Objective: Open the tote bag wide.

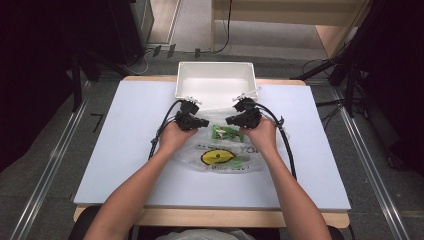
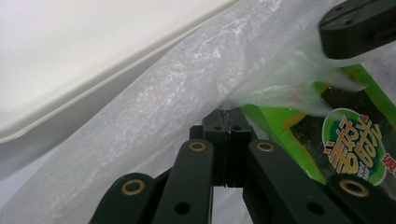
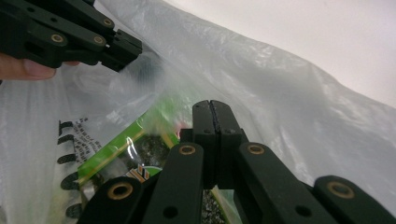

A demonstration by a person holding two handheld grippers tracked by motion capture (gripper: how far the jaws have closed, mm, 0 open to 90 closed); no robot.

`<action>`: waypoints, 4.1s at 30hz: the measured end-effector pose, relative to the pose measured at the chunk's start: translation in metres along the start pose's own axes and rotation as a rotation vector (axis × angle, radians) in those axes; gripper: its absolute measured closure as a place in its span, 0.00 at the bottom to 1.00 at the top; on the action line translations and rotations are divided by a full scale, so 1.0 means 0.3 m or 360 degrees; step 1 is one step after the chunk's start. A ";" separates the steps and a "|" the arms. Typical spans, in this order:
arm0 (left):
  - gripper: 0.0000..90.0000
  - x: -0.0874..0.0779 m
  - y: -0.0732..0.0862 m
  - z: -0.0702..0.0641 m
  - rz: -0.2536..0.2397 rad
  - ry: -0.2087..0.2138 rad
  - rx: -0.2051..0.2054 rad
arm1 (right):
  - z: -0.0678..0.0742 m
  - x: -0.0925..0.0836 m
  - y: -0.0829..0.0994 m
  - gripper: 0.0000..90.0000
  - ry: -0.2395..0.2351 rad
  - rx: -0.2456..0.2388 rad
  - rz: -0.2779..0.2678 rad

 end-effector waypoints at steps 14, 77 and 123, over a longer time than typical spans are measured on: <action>1.00 -0.037 0.013 -0.046 0.0023 0.0090 0.0046 | -0.087 0.102 0.027 1.00 0.0058 0.0044 0.0076; 1.00 -0.225 0.460 -0.281 0.0292 0.0439 0.0208 | -0.132 0.134 0.025 1.00 0.0268 0.0062 -0.0025; 1.00 -0.157 0.021 -0.174 0.0054 0.0273 0.0141 | -0.009 -0.082 0.102 1.00 0.0054 0.0078 -0.0072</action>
Point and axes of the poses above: each handheld gripper's, and its own axes: x roughly forward along the jaws, y roughly out of its underside, z roughly to its left, the point moved 4 cm from there along x, roughly forward along the jaws, and after that the axes turned 2 degrees about y, right-handed, at the moved point
